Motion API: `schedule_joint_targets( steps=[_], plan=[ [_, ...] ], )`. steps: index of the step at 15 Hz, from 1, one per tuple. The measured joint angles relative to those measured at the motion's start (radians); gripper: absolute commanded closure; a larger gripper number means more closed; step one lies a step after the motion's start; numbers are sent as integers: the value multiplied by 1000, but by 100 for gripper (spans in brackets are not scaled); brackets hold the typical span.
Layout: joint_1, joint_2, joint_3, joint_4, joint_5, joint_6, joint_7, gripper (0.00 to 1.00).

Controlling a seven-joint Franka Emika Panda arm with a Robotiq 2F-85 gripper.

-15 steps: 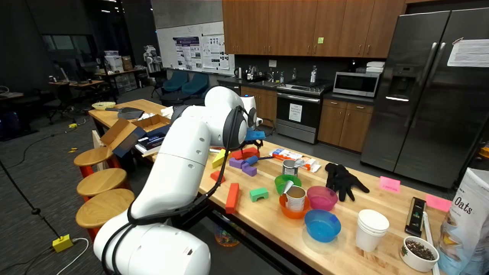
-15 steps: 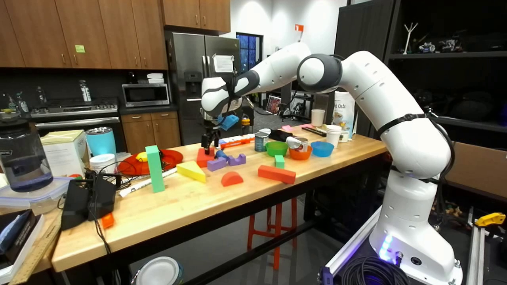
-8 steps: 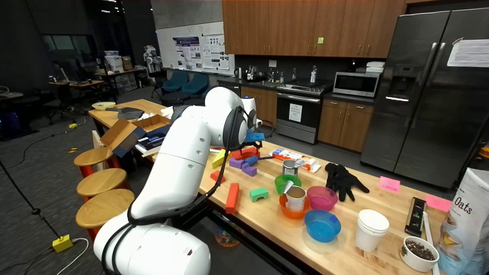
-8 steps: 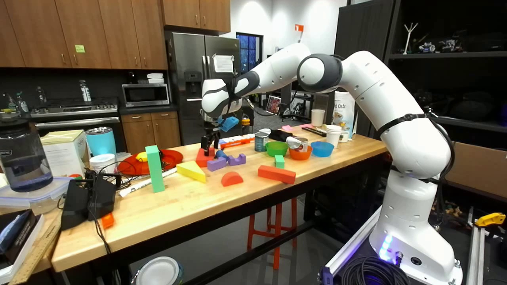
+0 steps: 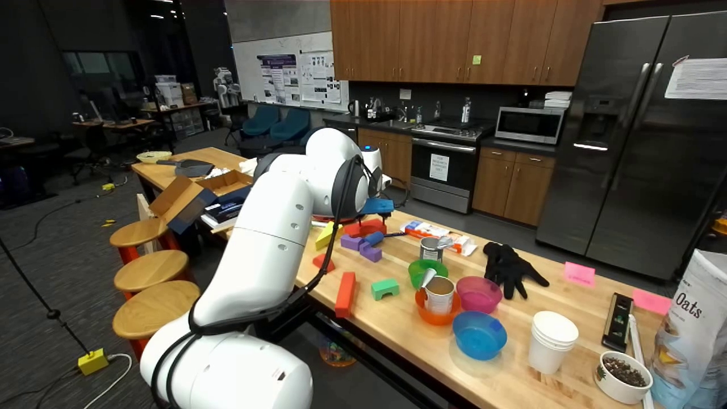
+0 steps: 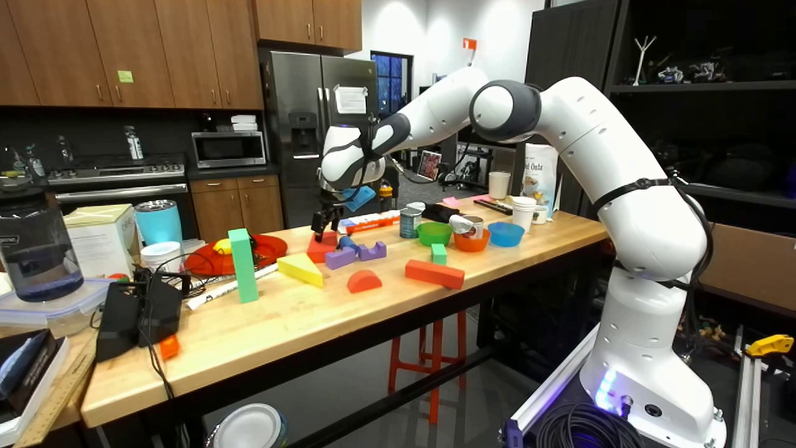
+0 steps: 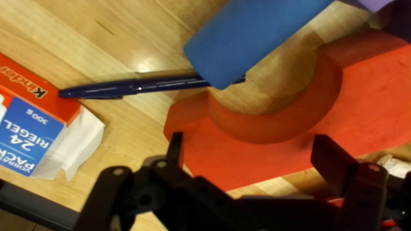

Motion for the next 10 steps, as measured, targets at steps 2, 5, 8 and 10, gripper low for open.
schedule_joint_targets(
  steps=[2,5,8,10],
  plan=[
    [-11,-9,15,-29,13,52,-16,0],
    [-27,-18,41,-58,30,111,-43,0],
    [-42,-19,68,-75,45,145,-75,0],
    [-53,-19,86,-82,53,154,-101,0]
  ],
)
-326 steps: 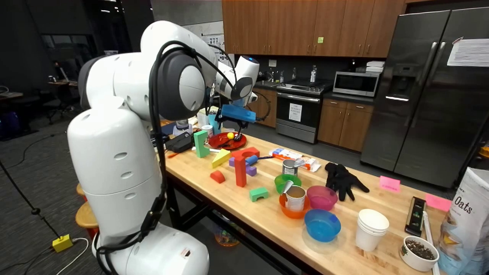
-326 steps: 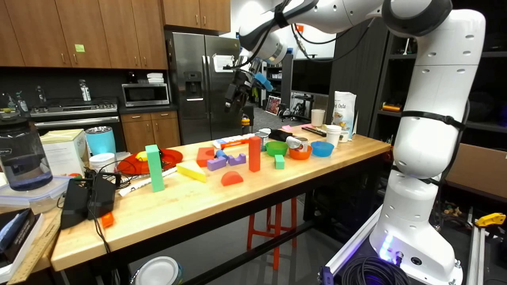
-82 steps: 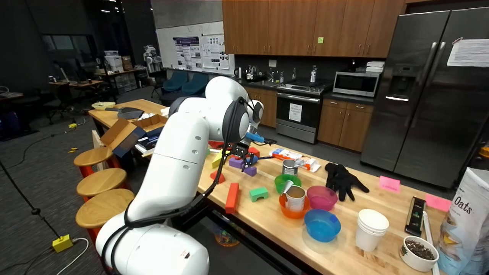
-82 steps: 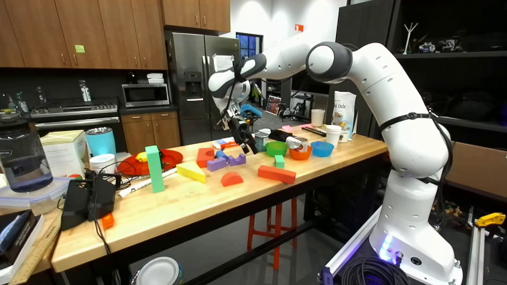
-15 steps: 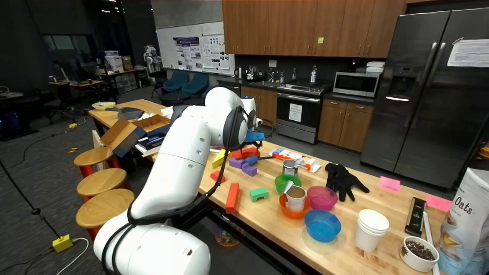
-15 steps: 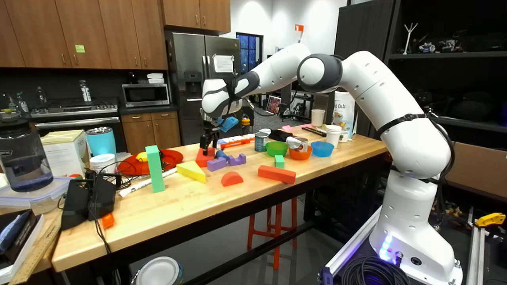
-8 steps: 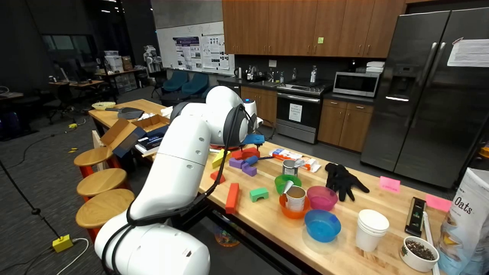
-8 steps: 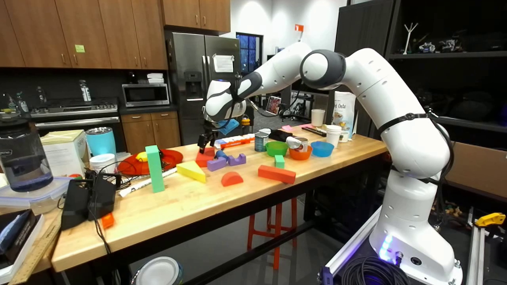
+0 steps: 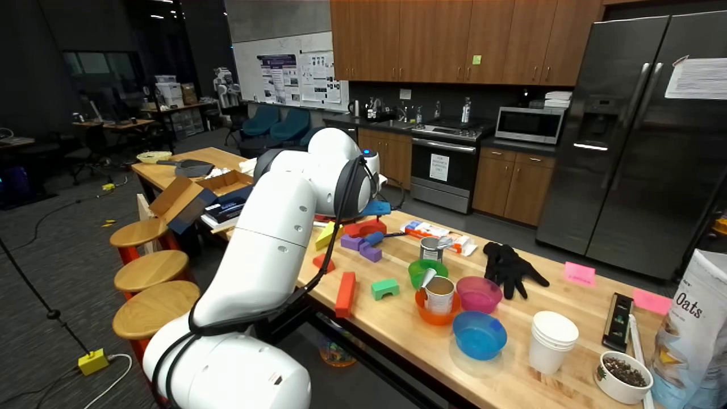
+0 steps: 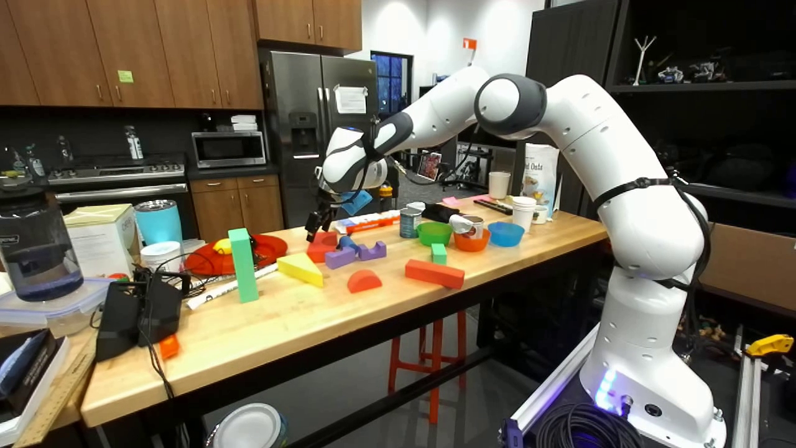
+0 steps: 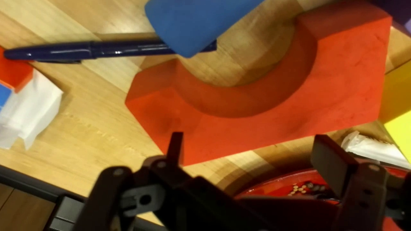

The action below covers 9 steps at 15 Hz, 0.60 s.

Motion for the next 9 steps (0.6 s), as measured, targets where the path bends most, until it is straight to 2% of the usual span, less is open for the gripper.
schedule_joint_targets(
  steps=[9],
  plan=[
    [-60,-2,83,-35,74,-4,-123,0]
  ],
)
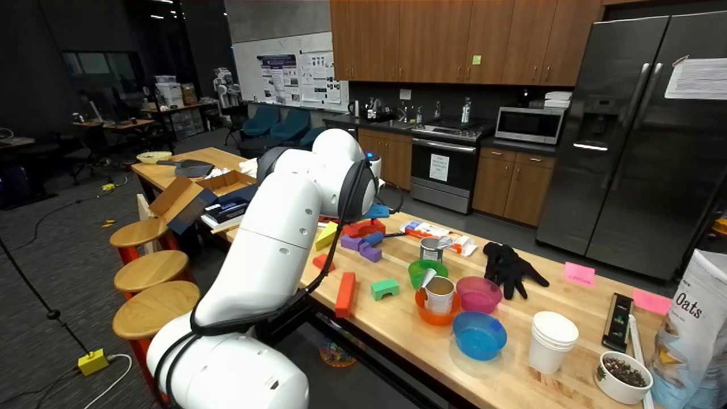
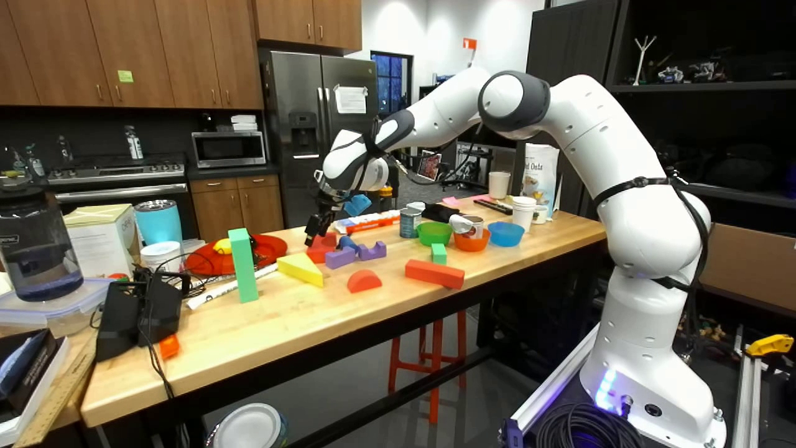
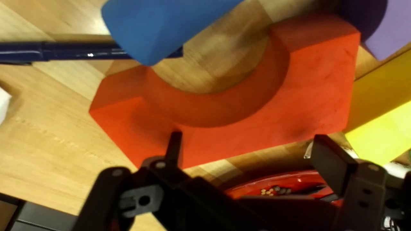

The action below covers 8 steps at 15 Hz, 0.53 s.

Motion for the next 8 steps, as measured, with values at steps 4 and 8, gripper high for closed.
schedule_joint_targets(
  steps=[4,8],
  plan=[
    [-46,-17,51,-21,89,-57,-48,0],
    [-63,-40,59,-32,147,-146,-60,0]
  ],
)
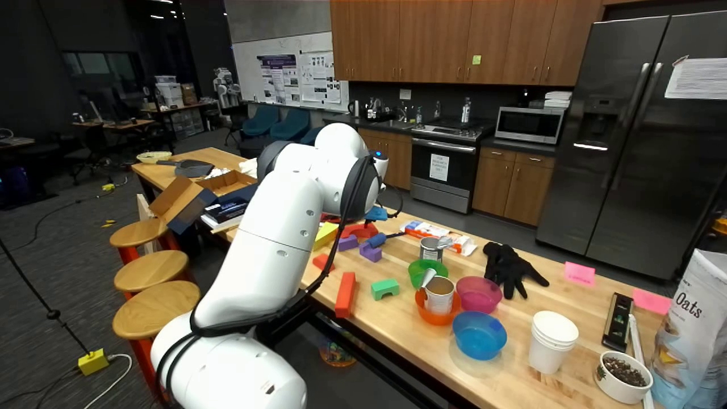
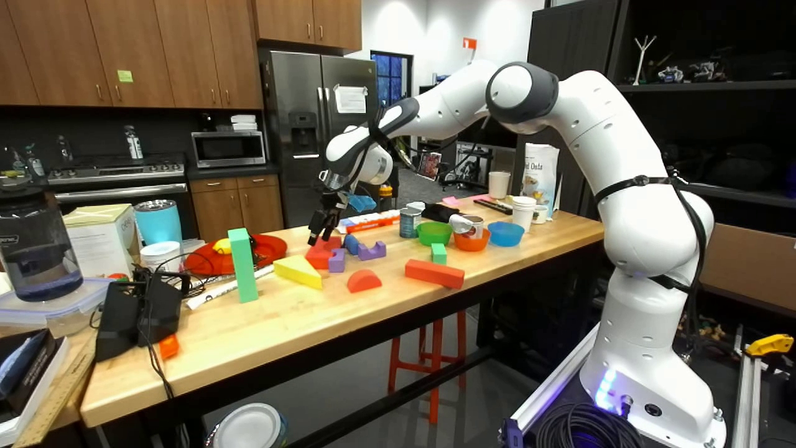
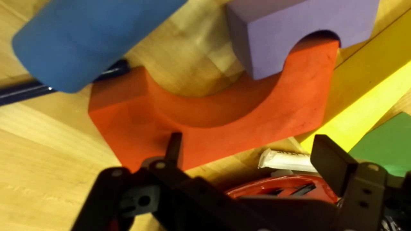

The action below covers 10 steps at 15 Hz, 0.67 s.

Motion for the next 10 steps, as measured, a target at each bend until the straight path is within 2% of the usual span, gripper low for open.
schedule_joint_targets(
  steps=[4,10],
  plan=[
    [21,-45,-52,-23,2,-112,111,0],
    [60,-95,-132,-30,-2,-376,234,0]
  ],
)
